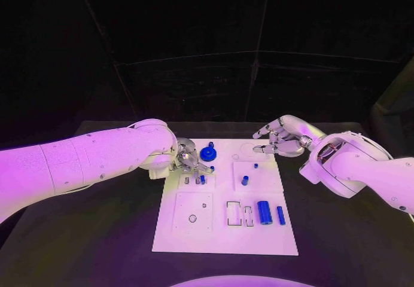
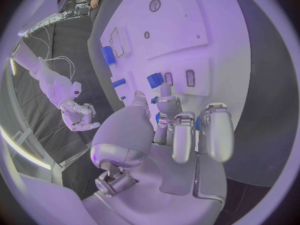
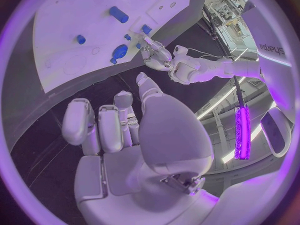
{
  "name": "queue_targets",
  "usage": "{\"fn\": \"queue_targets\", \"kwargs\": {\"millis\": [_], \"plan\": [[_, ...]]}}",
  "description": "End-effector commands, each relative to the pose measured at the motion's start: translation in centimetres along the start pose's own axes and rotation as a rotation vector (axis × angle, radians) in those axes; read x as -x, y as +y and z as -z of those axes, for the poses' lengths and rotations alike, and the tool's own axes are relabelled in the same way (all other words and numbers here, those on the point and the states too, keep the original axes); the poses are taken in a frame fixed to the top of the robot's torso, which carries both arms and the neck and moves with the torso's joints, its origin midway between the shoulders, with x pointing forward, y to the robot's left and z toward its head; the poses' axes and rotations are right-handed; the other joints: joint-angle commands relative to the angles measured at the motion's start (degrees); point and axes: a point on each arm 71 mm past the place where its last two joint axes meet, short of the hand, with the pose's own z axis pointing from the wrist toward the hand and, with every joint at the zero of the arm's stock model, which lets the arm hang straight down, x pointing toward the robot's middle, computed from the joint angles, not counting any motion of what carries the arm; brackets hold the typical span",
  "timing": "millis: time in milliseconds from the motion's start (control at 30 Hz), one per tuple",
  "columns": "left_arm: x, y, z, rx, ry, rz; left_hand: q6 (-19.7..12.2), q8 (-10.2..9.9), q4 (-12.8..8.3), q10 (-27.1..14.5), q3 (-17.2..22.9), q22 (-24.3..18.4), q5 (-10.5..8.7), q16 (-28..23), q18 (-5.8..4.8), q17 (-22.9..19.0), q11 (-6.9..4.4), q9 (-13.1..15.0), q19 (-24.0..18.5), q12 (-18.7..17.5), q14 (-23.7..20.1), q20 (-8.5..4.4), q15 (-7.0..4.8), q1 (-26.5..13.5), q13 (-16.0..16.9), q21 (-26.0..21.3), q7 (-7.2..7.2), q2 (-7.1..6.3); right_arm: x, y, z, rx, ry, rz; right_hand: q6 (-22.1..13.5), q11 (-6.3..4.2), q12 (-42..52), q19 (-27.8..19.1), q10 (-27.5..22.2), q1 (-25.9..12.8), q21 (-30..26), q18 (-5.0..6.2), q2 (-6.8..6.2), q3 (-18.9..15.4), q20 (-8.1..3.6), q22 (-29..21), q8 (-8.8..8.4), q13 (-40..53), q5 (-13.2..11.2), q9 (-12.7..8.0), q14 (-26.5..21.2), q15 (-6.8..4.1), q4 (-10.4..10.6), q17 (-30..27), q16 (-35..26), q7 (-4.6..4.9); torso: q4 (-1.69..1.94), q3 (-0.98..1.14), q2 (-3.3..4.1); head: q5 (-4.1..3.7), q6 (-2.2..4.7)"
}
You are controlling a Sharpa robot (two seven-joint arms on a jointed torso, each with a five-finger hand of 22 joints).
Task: Assemble the parts on the task board
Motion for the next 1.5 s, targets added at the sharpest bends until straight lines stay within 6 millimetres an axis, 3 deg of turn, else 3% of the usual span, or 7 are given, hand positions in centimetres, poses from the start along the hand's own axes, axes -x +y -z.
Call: {"fn": "queue_targets", "kwargs": {"millis": [33, 767, 1033, 1367, 1500], "plan": [[-0.1, -0.1, 0.0, 0.014, 0.022, -0.035, -0.39, 0.41, -0.21, -0.07, -0.08, 0.09, -0.13, 0.18, -0.81, 15.07, -0.08, 0.15, 0.27, 0.26, 6.04, -0.29, -0.23, 0.33, 0.09, 0.37, 0.11, 0.17, 0.1, 0.1, -0.1, 0.002, -0.011, 0.009, 0.09, -0.1, -0.38, -0.5, -0.39, 0.03, -0.46, 0.5, 0.53, -0.39, 0.08, -0.16, 0.29, -0.17, 0.44, 0.08, 1.42, 0.06, -0.01, -0.14, -0.39, -0.17, 0.03, -0.02, 0.01, 0.0, -0.25], [-0.6, -0.9, -0.3, 0.015, 0.042, -0.074, -1.24, 1.77, -1.85, -0.1, 0.82, 0.53, -0.08, 0.18, -0.84, 15.07, -0.08, 1.74, 0.19, 0.86, 6.04, -0.2, -0.2, 2.64, 0.66, 0.59, 0.08, 1.48, 0.1, 0.1, -0.3, 0.001, -0.014, 0.009, 0.06, -0.18, -0.69, -0.51, -0.44, 0.36, -0.7, 0.52, 0.8, -0.75, 0.01, -0.37, 0.52, -0.66, 1.64, 0.07, 1.49, -0.01, 0.1, -0.21, -0.64, -0.22, -0.01, 0.0, 0.05, 0.03, -0.75], [-0.7, -1.2, -0.5, 0.012, 0.043, -0.078, -1.86, 2.52, -3.59, -0.11, 2.23, 0.73, -0.07, 0.18, -0.84, 15.07, -0.13, 2.72, 0.13, 1.09, 6.04, -0.23, -0.24, 4.49, 0.88, 0.67, 0.03, 2.14, 0.1, 0.0, -0.3, -0.002, -0.012, 0.01, 0.05, -0.19, -0.79, -0.52, -0.49, 0.37, -0.74, 0.53, 0.8, -0.81, 0.0, -0.41, 0.54, -0.78, 1.77, 0.07, 1.47, -0.02, 0.11, -0.34, -0.74, -0.22, 0.03, 0.02, 0.04, -0.03, -0.93], [-0.8, -1.5, -0.5, 0.008, 0.05, -0.085, -2.27, 2.99, -5.26, -0.06, 3.42, 0.95, -0.06, 0.18, -0.87, 15.07, -0.18, 3.4, 0.12, 1.31, 6.04, -0.25, -0.27, 5.87, 1.11, 0.76, -0.01, 2.0, 0.0, 0.1, -0.4, 0.0, -0.009, 0.009, 0.04, -0.19, -0.79, -0.54, -0.47, 0.41, -0.78, 0.54, 0.81, -0.85, -0.01, -0.46, 0.56, -0.8, 1.89, 0.06, 1.46, -0.02, 0.13, -0.41, -0.81, -0.23, 0.0, 0.01, 0.05, -0.04, -1.17], [-0.9, -1.5, -0.5, 0.008, 0.049, -0.084, -2.58, 3.18, -7.04, -0.13, 4.79, 0.85, -0.03, 0.18, -0.83, 15.07, -0.32, 3.77, 0.02, 1.29, 6.04, -0.3, -0.36, 7.77, 1.1, 0.67, -0.16, 1.99, 0.0, 0.1, -0.4, 0.0, -0.008, 0.009, 0.05, -0.2, -0.82, -0.56, -0.46, 0.47, -0.82, 0.54, 0.85, -0.89, -0.02, -0.51, 0.6, -0.85, 2.05, 0.06, 1.47, -0.03, 0.14, -0.42, -0.85, -0.24, 0.01, 0.0, 0.04, -0.12, -1.17]]}}
